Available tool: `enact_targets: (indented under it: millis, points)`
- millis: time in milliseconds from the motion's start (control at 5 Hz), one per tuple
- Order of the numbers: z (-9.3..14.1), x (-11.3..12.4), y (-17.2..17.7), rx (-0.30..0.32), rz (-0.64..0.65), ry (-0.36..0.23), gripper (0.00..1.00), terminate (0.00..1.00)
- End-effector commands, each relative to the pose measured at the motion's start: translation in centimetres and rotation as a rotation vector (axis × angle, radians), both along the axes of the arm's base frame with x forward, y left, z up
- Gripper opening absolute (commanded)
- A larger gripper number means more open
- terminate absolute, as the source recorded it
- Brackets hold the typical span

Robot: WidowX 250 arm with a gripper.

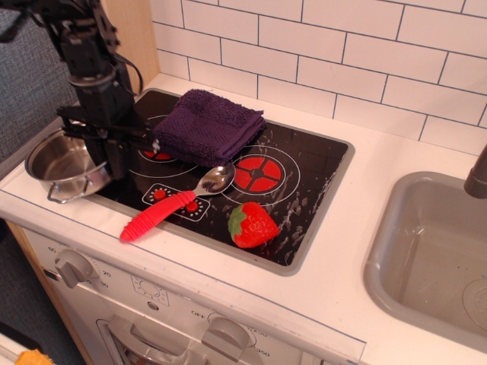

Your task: Put the bowl on the left bottom of the stove.

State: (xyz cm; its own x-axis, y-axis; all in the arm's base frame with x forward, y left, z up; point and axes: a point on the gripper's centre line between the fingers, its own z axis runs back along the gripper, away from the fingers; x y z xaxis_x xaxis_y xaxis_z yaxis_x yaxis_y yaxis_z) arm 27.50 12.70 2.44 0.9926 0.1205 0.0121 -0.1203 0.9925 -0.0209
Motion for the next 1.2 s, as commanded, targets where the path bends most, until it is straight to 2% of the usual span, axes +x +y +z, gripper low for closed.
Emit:
enact_targets:
  millis: [0,200,400,1000]
  points:
    - [1.5,0.1,-1.9,0.028,-0.074,-0.038,1.00,0.00]
    - [3.2,-0.2,-3.6,0.051,-0.149,-0.086,1.00,0.00]
    - [4.3,-0.6,-5.0,0.070,-0.164,-0.110,1.00,0.00]
    - [4.1,-0.5,-5.5,0.078,-0.168,-0.091,1.00,0.00]
